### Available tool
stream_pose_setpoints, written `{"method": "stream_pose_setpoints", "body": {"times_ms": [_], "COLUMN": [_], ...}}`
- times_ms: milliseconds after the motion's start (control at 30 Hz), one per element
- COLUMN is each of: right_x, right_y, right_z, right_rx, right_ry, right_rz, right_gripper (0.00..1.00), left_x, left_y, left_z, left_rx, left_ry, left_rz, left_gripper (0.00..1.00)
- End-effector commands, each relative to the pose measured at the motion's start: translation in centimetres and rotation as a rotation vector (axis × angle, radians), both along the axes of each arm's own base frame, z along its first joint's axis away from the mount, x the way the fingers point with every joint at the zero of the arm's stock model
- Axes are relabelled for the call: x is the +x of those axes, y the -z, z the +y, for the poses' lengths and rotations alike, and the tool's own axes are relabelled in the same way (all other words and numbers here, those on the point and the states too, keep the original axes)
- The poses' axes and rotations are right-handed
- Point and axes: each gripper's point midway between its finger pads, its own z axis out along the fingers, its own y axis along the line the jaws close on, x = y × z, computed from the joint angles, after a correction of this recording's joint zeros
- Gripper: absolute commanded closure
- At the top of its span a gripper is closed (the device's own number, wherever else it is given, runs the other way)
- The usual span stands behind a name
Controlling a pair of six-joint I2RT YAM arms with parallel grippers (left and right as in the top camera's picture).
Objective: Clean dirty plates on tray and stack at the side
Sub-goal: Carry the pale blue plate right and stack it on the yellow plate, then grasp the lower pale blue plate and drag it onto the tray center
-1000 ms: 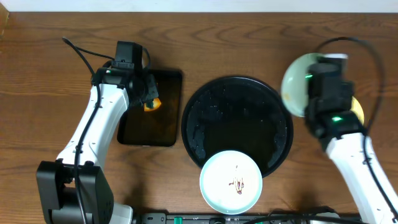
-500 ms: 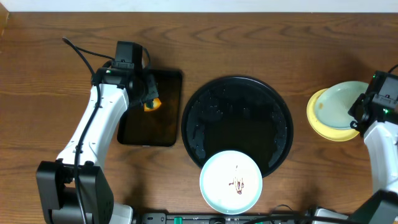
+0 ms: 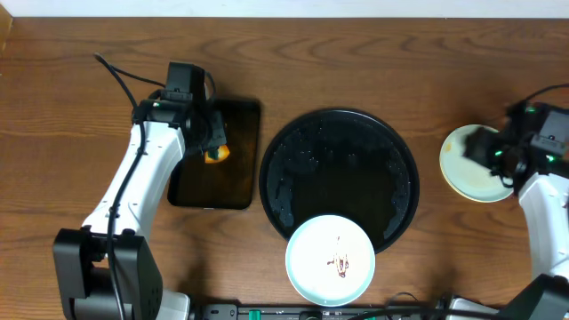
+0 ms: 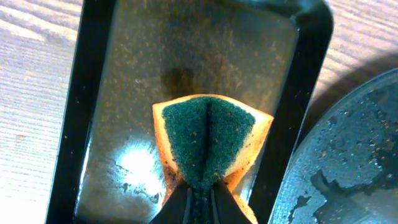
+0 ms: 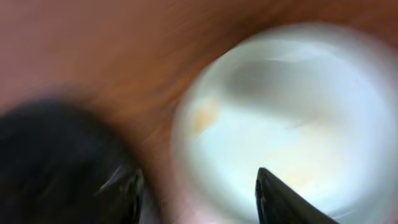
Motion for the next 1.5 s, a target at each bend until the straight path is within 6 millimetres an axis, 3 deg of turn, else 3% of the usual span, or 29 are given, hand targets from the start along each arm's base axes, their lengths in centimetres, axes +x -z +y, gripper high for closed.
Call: {"method": "stream_pose_setpoints", "body": {"times_ms": [0, 133, 333, 600, 867, 1033, 1267, 1467], "right_x": [-2.1, -6.6, -10.6, -13.0, -14.6, -13.5, -10.8, -13.2], "right_y": [-1.3, 0.4, 2.2, 6.3, 8.2, 7.9, 4.4, 2.6], "right_z": [8.7, 13.2, 17.0, 18.6, 18.7, 18.6, 20.0, 22.0], "right_rx": [0.231, 0.197, 0.142, 0.047, 0.047, 0.025, 0.033, 0.168], "right_ry": [-0.338, -0.529, -0.689, -0.699, -0.711, -0.685, -0.736, -0.894], "right_rz": [-0.011, 0.161, 0.290, 0.349, 0.380, 0.349, 0.235, 0.248], "right_gripper": [0.43, 0.41, 0.43, 0.50, 0.54, 0.51, 0.51, 0.54], "left_x": [-0.5, -0.8, -0.8, -0.9, -0.9, -0.8, -0.9, -0.9], "left_y": [1.0, 1.3, 1.4, 1.4, 1.4, 1.4, 1.4, 1.4], "left_z": [0.1, 0.1, 0.1, 0.1, 0.1, 0.1, 0.1, 0.1], "left_rx": [0.004, 0.005, 0.005, 0.006, 0.005, 0.005, 0.005, 0.005], "left_ry": [0.022, 0.022, 0.022, 0.022, 0.022, 0.022, 0.022, 0.022], "left_rz": [0.029, 0.038, 0.039, 0.041, 0.041, 0.040, 0.041, 0.041], "left_gripper": [0.92, 0.92, 0.92, 0.92, 0.92, 0.92, 0.92, 0.92]}}
